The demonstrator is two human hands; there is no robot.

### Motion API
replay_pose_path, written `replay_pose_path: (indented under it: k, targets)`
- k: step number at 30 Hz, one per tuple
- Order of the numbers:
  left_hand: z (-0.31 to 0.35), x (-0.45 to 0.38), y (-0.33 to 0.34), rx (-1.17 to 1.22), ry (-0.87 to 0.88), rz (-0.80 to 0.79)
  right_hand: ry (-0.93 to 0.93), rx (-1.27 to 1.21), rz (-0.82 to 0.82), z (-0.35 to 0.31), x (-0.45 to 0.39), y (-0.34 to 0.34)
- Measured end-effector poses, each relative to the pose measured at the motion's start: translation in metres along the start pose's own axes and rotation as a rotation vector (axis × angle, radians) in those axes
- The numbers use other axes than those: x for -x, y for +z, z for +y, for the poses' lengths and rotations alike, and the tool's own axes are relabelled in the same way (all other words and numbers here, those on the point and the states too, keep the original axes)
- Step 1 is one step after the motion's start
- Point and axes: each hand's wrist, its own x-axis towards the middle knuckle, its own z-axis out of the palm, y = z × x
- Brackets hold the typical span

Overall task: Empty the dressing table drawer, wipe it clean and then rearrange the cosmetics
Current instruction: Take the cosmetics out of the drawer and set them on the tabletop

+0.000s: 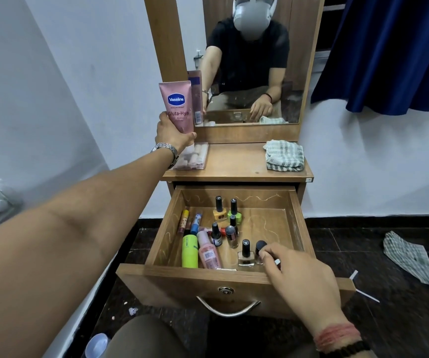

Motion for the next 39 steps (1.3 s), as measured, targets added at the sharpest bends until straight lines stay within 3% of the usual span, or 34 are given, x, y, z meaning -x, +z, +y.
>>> replay_pose_path:
  k: [4, 7, 11, 17, 23, 26, 30, 39]
  targets:
    - [-0.006, 0.016, -0.008, -0.081, -0.005, 0.089, 0.008, 0.004, -0.009, 0.000, -0.001, 0.000]
    - [-0.008, 0.047, -0.018, -0.018, 0.090, 0.148, 0.008, -0.002, -0.013, 0.000, -0.001, -0.001]
    - [-0.014, 0.114, -0.027, 0.054, 0.245, -0.004, 0.019, -0.036, -0.037, -0.001, -0.001, -0.004]
    - [-0.023, 0.202, -0.026, -0.101, 0.261, -0.331, 0.119, -0.122, -0.055, -0.003, -0.006, -0.009]
    - [-0.038, 0.256, -0.030, -0.311, 0.293, -0.353, 0.182, -0.188, -0.048, 0.000, -0.010, -0.014]
    - [-0.040, 0.251, -0.029, -0.217, 0.243, -0.301, 0.185, -0.197, -0.062, 0.000, -0.010, -0.016]
    - [-0.042, 0.248, -0.029, -0.253, 0.206, -0.374, 0.204, -0.220, -0.176, 0.000, -0.019, -0.020]
    - [-0.038, 0.246, -0.025, -0.361, 0.163, -0.412, 0.070, 0.329, -0.503, -0.014, -0.054, -0.022]
